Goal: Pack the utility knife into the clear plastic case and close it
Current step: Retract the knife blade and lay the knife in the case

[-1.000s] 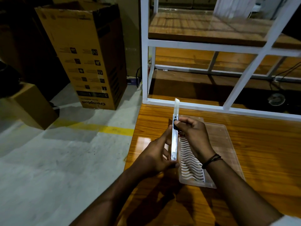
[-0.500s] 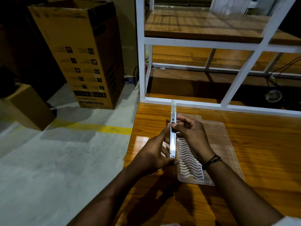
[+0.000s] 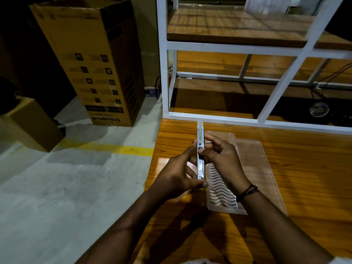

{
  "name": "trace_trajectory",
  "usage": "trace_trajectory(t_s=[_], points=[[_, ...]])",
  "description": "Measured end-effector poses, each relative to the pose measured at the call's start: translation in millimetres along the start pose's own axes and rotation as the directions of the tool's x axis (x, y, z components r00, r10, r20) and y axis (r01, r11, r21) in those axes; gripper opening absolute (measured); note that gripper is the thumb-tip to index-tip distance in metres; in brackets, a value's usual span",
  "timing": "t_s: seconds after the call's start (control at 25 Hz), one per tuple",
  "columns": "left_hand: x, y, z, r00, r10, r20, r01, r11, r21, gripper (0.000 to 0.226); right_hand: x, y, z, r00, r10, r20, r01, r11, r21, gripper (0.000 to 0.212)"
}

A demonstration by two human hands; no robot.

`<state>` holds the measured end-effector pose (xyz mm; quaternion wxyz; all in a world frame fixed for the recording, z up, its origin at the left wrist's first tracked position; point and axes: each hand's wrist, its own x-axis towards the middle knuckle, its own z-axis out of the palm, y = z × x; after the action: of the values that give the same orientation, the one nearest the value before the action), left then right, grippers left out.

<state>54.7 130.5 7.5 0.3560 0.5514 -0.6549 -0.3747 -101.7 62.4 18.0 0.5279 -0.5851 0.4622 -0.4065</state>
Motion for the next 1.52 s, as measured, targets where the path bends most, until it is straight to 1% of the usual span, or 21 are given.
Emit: trace_trajectory(t_s=[0.16,0.36,0.56,0.88,1.16,1.44,1.52], points=[[0.4,1.5,-0.5,1.0,-0.021,-0.001,0.021,1.0,0.009,0.123,-2.1,0.2,-2.3,1.0,0.009,0.003,-0.01,1.0,0.013,0.052],[2.1,3.2,-1.8,0.999,-0.034,0.0,0.033,0.999,0.039,0.123,-7.6,-0.3,-3.0,1.0,0.002,0.008,-0.002,1.0,-0.023,0.059],[2.5,3.7,-2.5,0.999,-0.041,-0.023,0.043,0.994,0.097,0.121,-12.2,1.0,-4.6,1.0,0.003,0.012,-0.003,0.999,-0.032,0.065],[5.9,10.0,-2.7,0.998,-0.059,-0.027,0.062,0.989,0.132,0.116,-22.7,-2.0,-2.9,1.0,0.018,0.006,-0.018,1.0,-0.012,0.066],[8.5,9.3,0.4,0.999,-0.045,-0.001,0.044,0.987,0.152,0.117,-28.3,-3.3,-8.7,1.0,0.008,0.014,-0.008,1.0,-0.016,0.068],[11.5,3.7,5.1,0.999,-0.027,0.021,0.024,0.986,0.164,0.119,-30.2,1.7,-15.5,0.999,0.039,0.02,-0.039,0.999,-0.001,0.07],[10.9,2.8,7.0,0.999,-0.01,0.036,0.003,0.981,0.194,0.119,-29.1,5.4,-18.5,0.998,0.057,0.006,-0.057,0.998,0.007,0.07]])
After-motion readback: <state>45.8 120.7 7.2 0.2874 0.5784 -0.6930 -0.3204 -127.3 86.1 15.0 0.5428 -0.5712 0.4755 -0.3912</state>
